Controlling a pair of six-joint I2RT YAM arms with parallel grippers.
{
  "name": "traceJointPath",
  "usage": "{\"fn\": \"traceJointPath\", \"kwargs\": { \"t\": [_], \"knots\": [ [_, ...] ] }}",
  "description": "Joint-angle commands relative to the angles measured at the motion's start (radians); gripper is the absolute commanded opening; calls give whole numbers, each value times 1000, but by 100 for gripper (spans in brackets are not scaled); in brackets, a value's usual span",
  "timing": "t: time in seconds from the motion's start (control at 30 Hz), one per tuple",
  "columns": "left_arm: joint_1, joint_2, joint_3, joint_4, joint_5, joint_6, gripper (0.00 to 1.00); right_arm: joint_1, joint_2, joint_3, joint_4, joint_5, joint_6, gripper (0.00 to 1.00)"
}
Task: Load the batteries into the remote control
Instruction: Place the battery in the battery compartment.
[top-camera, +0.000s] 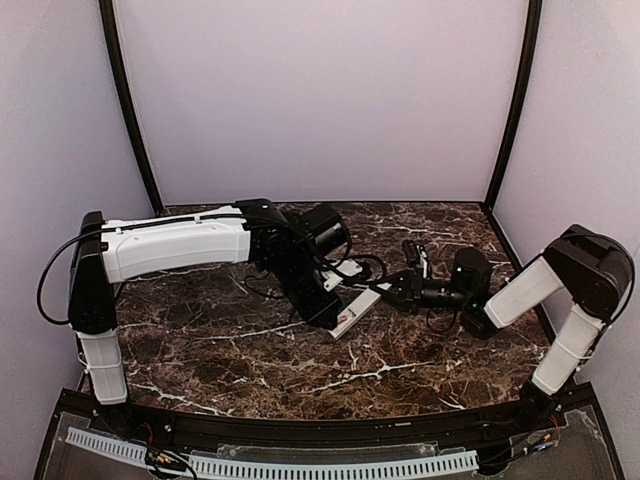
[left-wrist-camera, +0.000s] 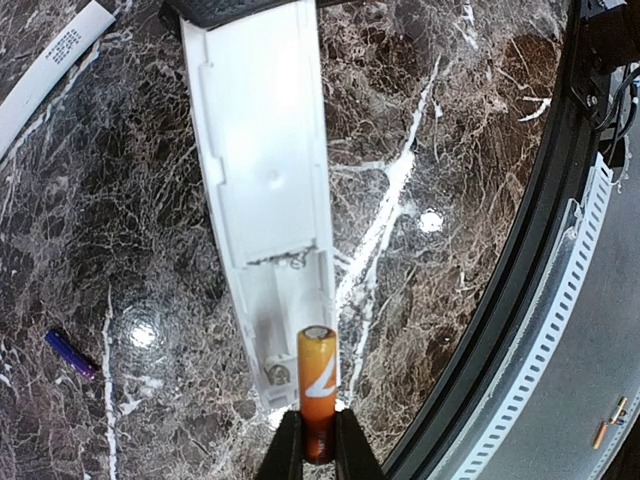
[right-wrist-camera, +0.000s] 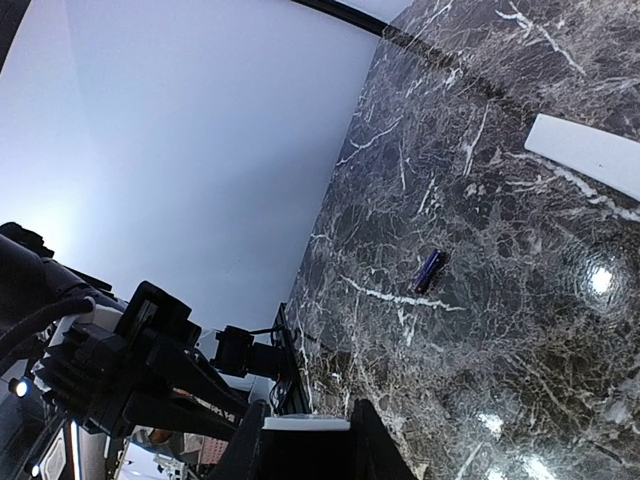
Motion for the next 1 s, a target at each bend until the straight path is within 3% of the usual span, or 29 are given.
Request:
{"fn": "traceJointPath", "kwargs": {
  "t": [0.0, 0.97],
  "knots": [
    [13, 5, 23, -41, 24, -35, 0, 23, 21, 21, 107, 32, 35, 0],
    [16, 71, 57, -60, -6, -28, 3, 56, 79, 25, 227, 32, 109, 0]
  ]
}}
